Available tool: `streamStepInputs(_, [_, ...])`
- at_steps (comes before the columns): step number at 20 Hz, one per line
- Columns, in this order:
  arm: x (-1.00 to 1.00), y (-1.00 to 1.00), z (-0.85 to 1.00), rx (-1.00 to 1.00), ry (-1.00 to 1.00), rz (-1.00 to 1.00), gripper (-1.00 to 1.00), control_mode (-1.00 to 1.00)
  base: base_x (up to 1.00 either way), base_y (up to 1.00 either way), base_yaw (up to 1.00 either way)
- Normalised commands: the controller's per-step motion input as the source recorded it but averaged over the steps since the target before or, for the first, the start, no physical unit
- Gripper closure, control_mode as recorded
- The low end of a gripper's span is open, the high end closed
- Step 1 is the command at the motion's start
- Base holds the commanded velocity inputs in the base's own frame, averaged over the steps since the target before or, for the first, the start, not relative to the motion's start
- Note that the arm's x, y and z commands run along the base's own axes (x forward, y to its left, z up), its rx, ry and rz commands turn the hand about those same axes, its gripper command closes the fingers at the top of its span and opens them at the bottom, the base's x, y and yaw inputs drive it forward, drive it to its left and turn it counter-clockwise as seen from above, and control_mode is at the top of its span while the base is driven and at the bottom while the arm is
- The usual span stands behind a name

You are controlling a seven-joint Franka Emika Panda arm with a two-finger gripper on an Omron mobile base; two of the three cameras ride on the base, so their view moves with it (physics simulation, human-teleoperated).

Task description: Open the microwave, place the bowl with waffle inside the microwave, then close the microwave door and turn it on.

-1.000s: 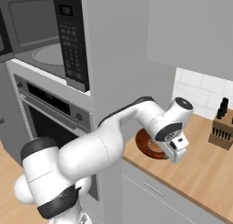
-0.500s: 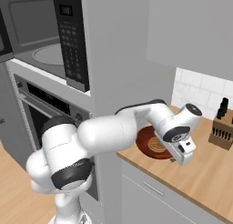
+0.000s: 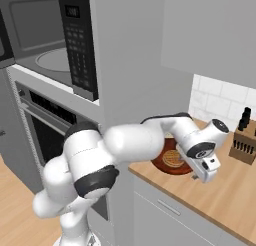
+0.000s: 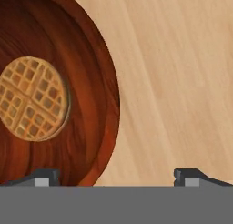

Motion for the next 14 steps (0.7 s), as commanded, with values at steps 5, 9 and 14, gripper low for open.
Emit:
streamStepInputs(5, [0.35, -0.01, -0.22, 0.00, 0.00, 0.00, -1.00, -1.00, 0.00, 0.00, 0.00])
streamStepInputs(9, [0.24, -0.02, -0.32, 0.00, 0.00, 0.00, -1.00, -1.00, 0.00, 0.00, 0.00])
streamStepInputs(14, [0.03, 0.00, -0.57, 0.00, -0.02, 0.00, -1.00, -1.00, 0.00, 0.00, 0.00])
